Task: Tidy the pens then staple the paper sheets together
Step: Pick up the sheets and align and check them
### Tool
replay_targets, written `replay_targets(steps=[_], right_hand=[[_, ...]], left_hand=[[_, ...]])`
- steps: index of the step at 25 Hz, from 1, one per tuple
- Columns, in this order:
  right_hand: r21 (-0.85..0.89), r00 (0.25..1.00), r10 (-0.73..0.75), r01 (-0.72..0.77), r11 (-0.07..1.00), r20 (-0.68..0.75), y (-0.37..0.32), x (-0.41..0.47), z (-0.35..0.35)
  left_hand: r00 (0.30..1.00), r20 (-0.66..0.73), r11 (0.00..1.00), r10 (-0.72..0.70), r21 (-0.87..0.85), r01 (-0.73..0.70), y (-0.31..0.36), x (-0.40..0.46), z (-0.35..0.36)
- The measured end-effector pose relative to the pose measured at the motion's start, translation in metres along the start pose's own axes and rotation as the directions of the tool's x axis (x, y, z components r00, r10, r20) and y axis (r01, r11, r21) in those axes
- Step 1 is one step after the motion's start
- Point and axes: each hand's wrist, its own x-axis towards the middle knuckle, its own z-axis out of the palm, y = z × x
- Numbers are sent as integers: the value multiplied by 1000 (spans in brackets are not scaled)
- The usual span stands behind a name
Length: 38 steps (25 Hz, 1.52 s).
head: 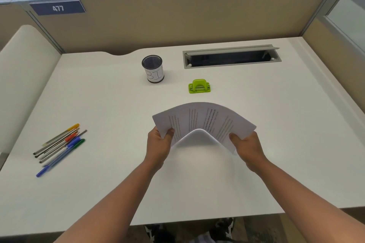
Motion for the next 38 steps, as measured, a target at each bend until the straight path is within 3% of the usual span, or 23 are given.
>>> replay_targets(steps=[7, 10, 13, 15, 17, 20, 23, 25, 28, 30, 33, 35, 38], right_hand=[[78, 995, -96, 96, 992, -2, -35, 16, -27], [215, 997, 39, -25, 976, -59, -30, 12, -24], [530, 964, 218, -264, 806, 150, -20, -3, -4], [584, 948, 166, -298, 755, 270, -24, -14, 14], [634, 953, 114, -273, 723, 280, -33, -16, 31], [684, 979, 126, -201, 701, 158, -49, -14, 48], [592, 994, 67, -106, 799, 88, -53, -12, 49], [497, 996, 9, -50, 866, 84, -55, -8, 41], [299, 986, -111, 70, 952, 125, -59, 0, 20], [183, 954, -196, 155, 971, 228, -64, 3, 7], [117, 913, -214, 184, 976, 348, -70, 5, 0], [102, 914, -212, 189, 977, 346, -70, 4, 3], [89, 942, -212, 195, 977, 260, -63, 1, 11]], left_hand=[[995, 69, 995, -72, -61, 77, 14, 13, -18], [980, 87, 956, -177, -222, 192, 17, 13, -16], [952, 100, 855, -290, -419, 305, 18, 10, -2], [940, 119, 814, -321, -472, 338, 18, 5, 9], [933, 141, 797, -333, -487, 358, 17, -2, 21], [918, 169, 747, -359, -537, 391, 11, -10, 33], [907, 157, 742, -390, -530, 410, 12, -10, 33], [939, 28, 850, -342, -417, 322, 18, -6, 25], [994, -103, 995, -48, -88, 39, 35, 4, 5], [995, 42, 996, 89, 22, -90, 54, 12, -4], [935, 321, 989, 148, -28, -147, 71, 25, -7], [927, 333, 984, 171, -105, -144, 70, 25, -1], [950, 245, 978, 194, -130, -166, 64, 15, 8]])
